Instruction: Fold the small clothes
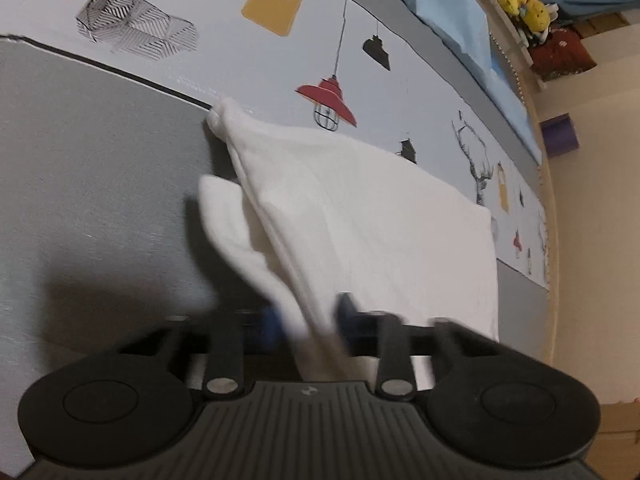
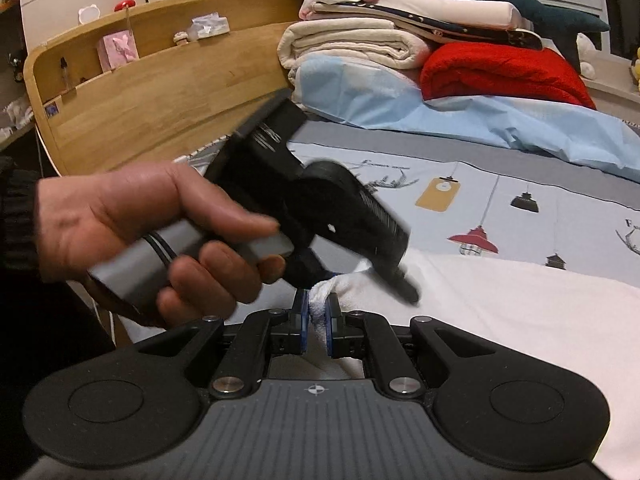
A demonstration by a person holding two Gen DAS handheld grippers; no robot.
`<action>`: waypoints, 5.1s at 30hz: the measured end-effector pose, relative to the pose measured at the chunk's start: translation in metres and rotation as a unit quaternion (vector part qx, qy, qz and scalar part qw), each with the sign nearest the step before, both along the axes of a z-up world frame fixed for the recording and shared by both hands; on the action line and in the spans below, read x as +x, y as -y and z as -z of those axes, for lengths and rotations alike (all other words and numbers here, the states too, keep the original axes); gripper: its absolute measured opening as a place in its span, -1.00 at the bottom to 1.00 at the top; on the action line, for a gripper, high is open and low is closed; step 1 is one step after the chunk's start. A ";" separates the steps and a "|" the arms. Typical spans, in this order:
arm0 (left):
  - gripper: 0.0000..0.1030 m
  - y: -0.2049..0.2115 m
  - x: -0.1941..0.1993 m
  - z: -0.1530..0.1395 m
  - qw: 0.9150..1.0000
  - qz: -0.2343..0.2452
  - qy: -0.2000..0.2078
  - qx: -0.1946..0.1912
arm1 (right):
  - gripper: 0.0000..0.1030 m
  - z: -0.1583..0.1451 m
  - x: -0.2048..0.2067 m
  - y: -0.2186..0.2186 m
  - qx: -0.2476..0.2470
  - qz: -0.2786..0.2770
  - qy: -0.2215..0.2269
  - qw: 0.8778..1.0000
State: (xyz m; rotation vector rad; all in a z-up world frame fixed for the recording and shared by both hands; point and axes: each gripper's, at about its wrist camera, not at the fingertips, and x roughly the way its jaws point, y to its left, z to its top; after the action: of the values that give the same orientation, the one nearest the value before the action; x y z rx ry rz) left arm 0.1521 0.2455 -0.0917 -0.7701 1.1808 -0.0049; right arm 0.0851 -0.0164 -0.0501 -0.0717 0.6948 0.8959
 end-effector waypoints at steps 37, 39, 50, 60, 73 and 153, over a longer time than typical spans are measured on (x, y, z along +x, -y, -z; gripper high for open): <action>-0.37 0.190 0.030 -0.079 0.965 0.158 0.188 0.095 | -0.70 0.080 0.032 0.255 0.012 0.403 -0.241 0.883; -0.37 0.188 0.029 -0.070 0.963 0.181 0.167 0.106 | -0.46 0.084 0.036 0.260 0.033 0.403 -0.254 0.879; -0.71 0.203 0.003 0.021 0.910 0.362 0.019 0.201 | -0.82 0.110 0.065 0.253 0.043 0.405 -0.299 0.863; -0.82 0.175 -0.011 0.012 0.906 0.370 0.059 0.196 | -0.41 0.075 0.067 0.251 -0.026 0.471 -0.248 0.846; -0.79 0.152 0.006 0.017 0.922 0.316 0.059 0.218 | -0.14 0.046 0.204 0.230 -0.006 0.305 -0.168 0.937; 0.14 0.111 0.074 0.056 0.987 0.125 0.005 0.104 | -0.40 0.131 0.209 0.227 0.000 0.241 -0.339 0.909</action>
State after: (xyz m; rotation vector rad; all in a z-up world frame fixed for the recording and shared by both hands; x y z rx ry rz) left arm 0.2263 0.1342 -0.1478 -0.4355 1.2394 -0.0924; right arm 0.2944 -0.2432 -0.1807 0.4188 1.2924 0.4226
